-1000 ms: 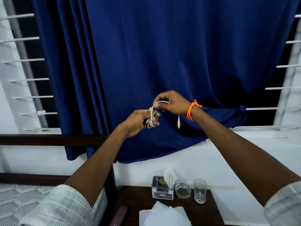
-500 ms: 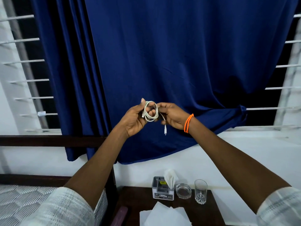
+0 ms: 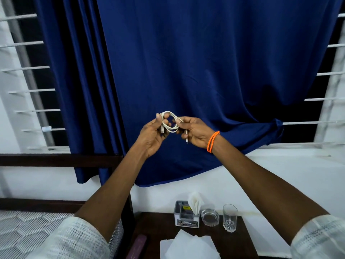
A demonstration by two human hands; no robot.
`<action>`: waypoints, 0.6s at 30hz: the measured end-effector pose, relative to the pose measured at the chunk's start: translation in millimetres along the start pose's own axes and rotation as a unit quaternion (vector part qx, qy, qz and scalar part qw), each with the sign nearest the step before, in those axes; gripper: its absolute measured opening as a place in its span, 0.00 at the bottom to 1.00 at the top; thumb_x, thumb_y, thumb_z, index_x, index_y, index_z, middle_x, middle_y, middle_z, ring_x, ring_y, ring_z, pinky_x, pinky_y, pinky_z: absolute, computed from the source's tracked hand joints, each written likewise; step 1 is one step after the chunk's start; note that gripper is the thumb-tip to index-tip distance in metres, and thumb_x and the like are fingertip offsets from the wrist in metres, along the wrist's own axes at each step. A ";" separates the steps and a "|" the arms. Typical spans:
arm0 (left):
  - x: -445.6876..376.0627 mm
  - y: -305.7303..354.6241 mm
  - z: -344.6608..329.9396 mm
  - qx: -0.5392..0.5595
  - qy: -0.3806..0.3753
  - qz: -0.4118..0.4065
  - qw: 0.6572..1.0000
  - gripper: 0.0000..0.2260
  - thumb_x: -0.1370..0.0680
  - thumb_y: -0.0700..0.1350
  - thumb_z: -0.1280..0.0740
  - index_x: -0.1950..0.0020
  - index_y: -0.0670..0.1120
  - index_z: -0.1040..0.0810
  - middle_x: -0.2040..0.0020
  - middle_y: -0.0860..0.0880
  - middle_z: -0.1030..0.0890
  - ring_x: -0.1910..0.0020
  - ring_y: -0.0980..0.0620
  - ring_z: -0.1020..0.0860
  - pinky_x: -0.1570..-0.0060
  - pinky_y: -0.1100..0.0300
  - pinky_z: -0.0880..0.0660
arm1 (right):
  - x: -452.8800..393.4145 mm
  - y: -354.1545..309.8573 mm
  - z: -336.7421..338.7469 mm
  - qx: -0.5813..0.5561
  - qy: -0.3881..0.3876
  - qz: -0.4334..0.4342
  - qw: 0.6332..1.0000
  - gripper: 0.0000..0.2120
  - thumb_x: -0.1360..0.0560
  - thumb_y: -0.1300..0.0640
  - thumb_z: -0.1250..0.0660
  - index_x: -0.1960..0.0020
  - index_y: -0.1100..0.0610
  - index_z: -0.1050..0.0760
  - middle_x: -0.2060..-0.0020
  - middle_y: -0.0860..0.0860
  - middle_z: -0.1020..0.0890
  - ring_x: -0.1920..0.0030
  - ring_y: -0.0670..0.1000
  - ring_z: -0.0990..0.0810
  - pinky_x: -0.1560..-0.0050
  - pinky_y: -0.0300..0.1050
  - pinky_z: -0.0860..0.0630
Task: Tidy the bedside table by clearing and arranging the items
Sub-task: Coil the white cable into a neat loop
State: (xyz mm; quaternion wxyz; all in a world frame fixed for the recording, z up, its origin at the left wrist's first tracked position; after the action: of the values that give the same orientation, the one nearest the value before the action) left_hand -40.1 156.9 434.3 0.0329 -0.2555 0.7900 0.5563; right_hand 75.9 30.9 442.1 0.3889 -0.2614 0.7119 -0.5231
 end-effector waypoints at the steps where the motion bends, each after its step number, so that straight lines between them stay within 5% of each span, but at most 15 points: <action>1: -0.2 0.4 1.9 -0.021 0.000 0.002 1.000 0.14 0.16 0.53 0.37 0.44 0.45 0.17 0.56 0.52 0.17 0.53 0.55 0.20 0.44 0.58 0.24 | -2.5 -1.5 2.2 0.017 0.009 0.006 1.000 0.10 0.20 0.61 0.33 0.41 0.65 0.22 0.58 0.55 0.20 0.63 0.48 0.24 0.75 0.34 0.33; 10: -2.7 10.1 4.5 -0.216 0.059 0.012 0.975 0.12 0.15 0.46 0.36 0.39 0.39 0.19 0.45 0.40 0.14 0.49 0.45 0.14 0.50 0.56 0.17 | -11.6 -21.2 13.6 0.292 0.058 0.082 0.951 0.08 0.21 0.59 0.32 0.49 0.64 0.19 0.69 0.55 0.22 0.76 0.46 0.31 0.76 0.39 0.34; 18: -2.3 10.8 5.8 -0.268 0.049 -0.014 0.962 0.12 0.17 0.47 0.32 0.46 0.38 0.16 0.53 0.38 0.13 0.56 0.44 0.14 0.54 0.57 0.18 | -8.8 -19.2 17.6 0.301 0.050 0.068 0.950 0.10 0.21 0.59 0.32 0.48 0.67 0.20 0.70 0.54 0.23 0.78 0.44 0.31 0.78 0.38 0.34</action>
State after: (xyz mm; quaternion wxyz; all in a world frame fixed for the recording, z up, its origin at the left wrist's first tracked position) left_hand -44.3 165.6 442.1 -0.0680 -0.2933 0.6087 0.7340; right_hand 94.8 22.2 460.1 0.4479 -0.0571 0.5561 -0.6978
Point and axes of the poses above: each hand's wrist, its own x-axis away from the middle knuckle, its own z-axis out of the back of the hand, y = z × x, the point moved 2 cm from there along -x, towards the middle knuckle
